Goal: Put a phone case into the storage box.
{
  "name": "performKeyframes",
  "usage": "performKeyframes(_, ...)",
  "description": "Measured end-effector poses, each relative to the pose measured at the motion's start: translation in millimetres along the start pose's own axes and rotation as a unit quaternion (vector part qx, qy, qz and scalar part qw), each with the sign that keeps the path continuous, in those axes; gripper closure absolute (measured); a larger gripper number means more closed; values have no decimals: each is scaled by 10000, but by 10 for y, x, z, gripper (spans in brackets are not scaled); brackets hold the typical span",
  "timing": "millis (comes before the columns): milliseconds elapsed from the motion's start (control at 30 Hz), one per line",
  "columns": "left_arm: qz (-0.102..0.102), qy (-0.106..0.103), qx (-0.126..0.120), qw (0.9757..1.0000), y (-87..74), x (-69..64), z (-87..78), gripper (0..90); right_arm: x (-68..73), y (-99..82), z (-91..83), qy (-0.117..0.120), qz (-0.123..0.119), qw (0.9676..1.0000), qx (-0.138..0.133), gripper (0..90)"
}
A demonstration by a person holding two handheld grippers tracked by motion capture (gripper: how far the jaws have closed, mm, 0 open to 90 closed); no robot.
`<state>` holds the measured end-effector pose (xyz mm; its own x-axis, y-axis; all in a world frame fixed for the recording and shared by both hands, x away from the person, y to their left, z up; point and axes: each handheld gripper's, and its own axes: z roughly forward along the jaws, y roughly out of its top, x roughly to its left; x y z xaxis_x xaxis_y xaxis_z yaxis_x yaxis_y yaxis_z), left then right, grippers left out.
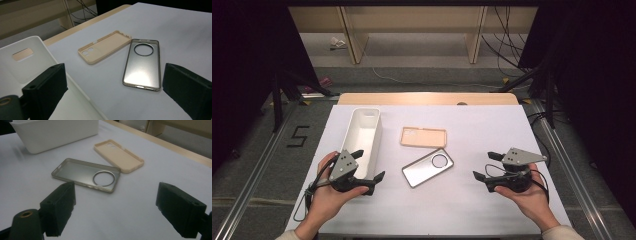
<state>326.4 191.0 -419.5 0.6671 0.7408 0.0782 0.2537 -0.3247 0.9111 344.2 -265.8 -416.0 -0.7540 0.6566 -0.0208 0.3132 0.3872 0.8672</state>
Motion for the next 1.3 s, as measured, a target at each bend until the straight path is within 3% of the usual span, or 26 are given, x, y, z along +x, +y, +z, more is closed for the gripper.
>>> performKeyframes(200, 58, -12, -2, 10000, 56, -46, 27, 97, 5, 6, 6, -41, 21, 10000, -14, 170)
performKeyframes(300, 113, 81, -10, 9999, 119, -82, 54, 205, 8, 8, 12, -49, 29, 10000, 1, 170)
performKeyframes(367, 138, 175, -30, 9997, 168, -116, 84, 370, 7, 11, 17, -60, 55, 10000, 0, 170)
performKeyframes(433, 279, 177, -1, 9995, 219, -171, 141, 535, 4, 12, 23, -70, 68, 10000, 9, 170)
performKeyframes(500, 271, 146, 81, 9995, 227, -197, 165, 707, 4, 12, 27, -74, 72, 9999, 11, 170)
performKeyframes(533, 365, 39, 336, 9988, 243, -251, 250, 790, 6, 12, 35, -82, 83, 9999, 11, 171)
performKeyframes(600, 361, -81, 567, 9977, 247, -313, 354, 889, 5, 14, 43, -84, 68, 9999, 15, 171)
performKeyframes(700, 346, -325, 900, 9948, 249, -409, 550, 897, 5, 13, 57, -81, 80, 9999, 25, 171)
performKeyframes(867, 286, -541, 1309, 9895, 208, -470, 850, 898, 7, 13, 63, -81, 90, 9999, 35, 171)
performKeyframes(900, 286, -541, 1309, 9895, 208, -470, 850, 898, 6, 12, 62, -80, 91, 9999, 33, 172)
performKeyframes(933, 288, -647, 1533, 9856, 166, -494, 977, 899, 5, 11, 62, -78, 93, 9999, 32, 171)
performKeyframes(1033, 304, -770, 1772, 9807, 121, -537, 1107, 898, 1, 9, 61, -70, 105, 9999, 46, 172)
performKeyframes(1100, 308, -801, 1823, 9795, 111, -547, 1135, 899, 2, 9, 62, -71, 96, 9999, 41, 172)
performKeyframes(1133, 319, -868, 1971, 9760, 80, -574, 1201, 898, 2, 9, 61, -62, 97, 9999, 45, 172)
performKeyframes(1233, 372, -983, 2196, 9699, 23, -603, 1282, 898, 3, 8, 63, -59, 99, 9999, 50, 172)
performKeyframes(1300, 390, -1027, 2283, 9674, -2, -608, 1304, 898, 2, 8, 63, -59, 99, 9999, 56, 172)
